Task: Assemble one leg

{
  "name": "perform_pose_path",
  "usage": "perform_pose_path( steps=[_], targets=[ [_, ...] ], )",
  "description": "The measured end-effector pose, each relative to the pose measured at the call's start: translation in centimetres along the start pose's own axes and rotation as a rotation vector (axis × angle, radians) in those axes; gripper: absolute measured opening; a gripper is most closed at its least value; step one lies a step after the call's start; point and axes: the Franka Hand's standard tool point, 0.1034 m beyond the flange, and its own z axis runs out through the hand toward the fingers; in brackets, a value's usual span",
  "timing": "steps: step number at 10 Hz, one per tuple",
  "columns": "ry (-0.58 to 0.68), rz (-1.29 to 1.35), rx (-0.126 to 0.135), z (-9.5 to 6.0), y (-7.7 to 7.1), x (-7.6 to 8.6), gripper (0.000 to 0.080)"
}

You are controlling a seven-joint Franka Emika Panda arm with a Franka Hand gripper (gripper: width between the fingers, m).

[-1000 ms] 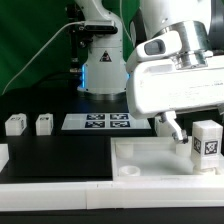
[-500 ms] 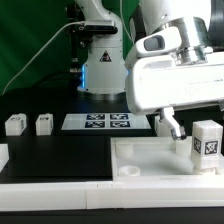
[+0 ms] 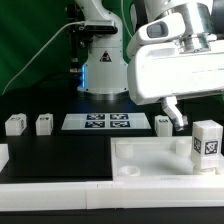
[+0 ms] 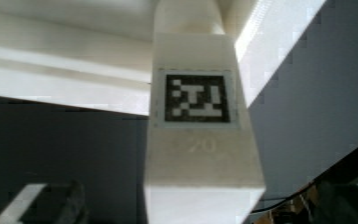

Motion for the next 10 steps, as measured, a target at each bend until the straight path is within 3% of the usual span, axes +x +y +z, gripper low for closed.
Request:
perform_pose_path(
  steps=[2,6,7,10],
  targets=[
    [-0.203,0.001,0.051,-0.2,-1.0,-0.4,0.0649],
    [-0.528,0.014,0.111,-0.6,0.6,-1.0,0.0649],
    [-0.485,0.017,0.100,-0.4,1.0,-0.3,0.0649],
    [-0.484,0.025,0.098,-0.3,0.9,-0.5,0.0649]
  ],
)
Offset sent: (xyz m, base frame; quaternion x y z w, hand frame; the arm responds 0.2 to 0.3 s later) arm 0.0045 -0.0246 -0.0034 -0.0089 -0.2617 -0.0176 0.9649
